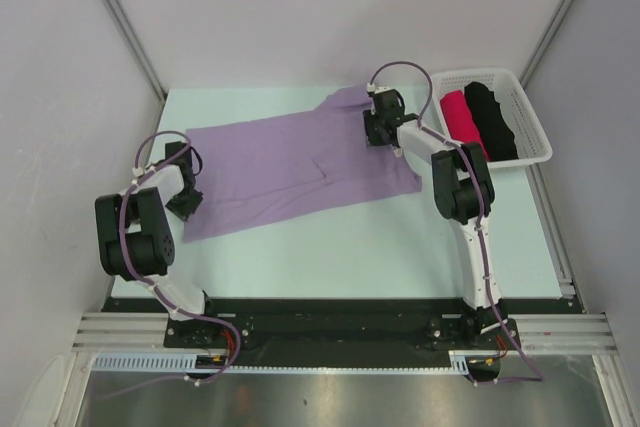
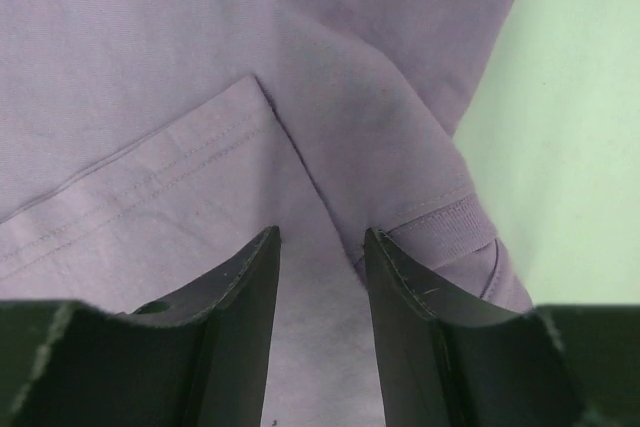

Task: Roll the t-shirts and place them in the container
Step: Fold the T-shirt at the center of the board.

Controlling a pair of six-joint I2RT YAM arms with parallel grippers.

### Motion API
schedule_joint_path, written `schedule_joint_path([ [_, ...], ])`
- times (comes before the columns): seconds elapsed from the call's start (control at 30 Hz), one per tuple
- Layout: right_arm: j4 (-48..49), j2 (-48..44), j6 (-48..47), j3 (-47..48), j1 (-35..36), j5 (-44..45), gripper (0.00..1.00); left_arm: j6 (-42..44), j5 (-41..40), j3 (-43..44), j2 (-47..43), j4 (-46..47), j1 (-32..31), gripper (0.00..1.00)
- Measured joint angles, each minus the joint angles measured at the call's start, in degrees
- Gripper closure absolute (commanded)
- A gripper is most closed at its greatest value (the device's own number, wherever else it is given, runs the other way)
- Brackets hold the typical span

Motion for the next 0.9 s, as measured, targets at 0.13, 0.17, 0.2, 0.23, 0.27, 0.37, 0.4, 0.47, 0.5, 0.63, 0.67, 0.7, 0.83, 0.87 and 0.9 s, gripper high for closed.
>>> schedule_joint_path([
  [0.13,0.0,0.0,-0.1,0.1,-0.2,-0.6,0.69,0.0,0.0,0.0,0.0,0.0,0.0,0.7],
  [0.17,0.0,0.0,0.0,0.1,-0.2,-0.6,0.7,0.0,0.0,0.0,0.0,0.0,0.0,0.72],
  [0.2,0.0,0.0,0.0,0.1,-0.3,-0.7,0.73,-0.1,0.0,0.0,0.0,0.0,0.0,0.74],
  [0.23,0.0,0.0,0.0,0.1,-0.3,-0.8,0.75,-0.2,0.0,0.0,0.0,0.0,0.0,0.75],
  [0.27,0.0,0.0,0.0,0.1,-0.4,-0.9,0.75,-0.3,0.0,0.0,0.0,0.0,0.0,0.77],
  [0.37,0.0,0.0,0.0,0.1,-0.6,-0.9,0.78,-0.4,0.0,0.0,0.0,0.0,0.0,0.82],
  [0.4,0.0,0.0,0.0,0.1,-0.6,-0.9,0.8,-0.4,0.0,0.0,0.0,0.0,0.0,0.83],
  [0.47,0.0,0.0,0.0,0.1,-0.6,-0.9,0.82,-0.5,0.0,0.0,0.0,0.0,0.0,0.85],
  [0.5,0.0,0.0,0.0,0.1,-0.6,-0.9,0.84,-0.5,0.0,0.0,0.0,0.0,0.0,0.86],
  [0.63,0.0,0.0,0.0,0.1,-0.6,-0.9,0.88,-0.5,0.0,0.0,0.0,0.0,0.0,0.91],
  [0.67,0.0,0.0,0.0,0.1,-0.6,-0.9,0.89,-0.5,0.0,0.0,0.0,0.0,0.0,0.93],
  [0.7,0.0,0.0,0.0,0.1,-0.6,-1.0,0.9,-0.4,0.0,0.0,0.0,0.0,0.0,0.95],
  [0.83,0.0,0.0,0.1,0.1,-0.6,-1.1,0.94,-0.4,0.1,0.0,0.0,0.0,0.0,0.99],
  [0.87,0.0,-0.1,0.1,0.1,-0.6,-1.2,0.95,-0.5,0.1,0.0,0.0,0.0,0.0,1.0],
  [0.9,0.0,-0.1,0.1,0.0,-0.6,-1.2,0.96,-0.4,0.1,0.0,0.0,0.0,0.0,1.0],
])
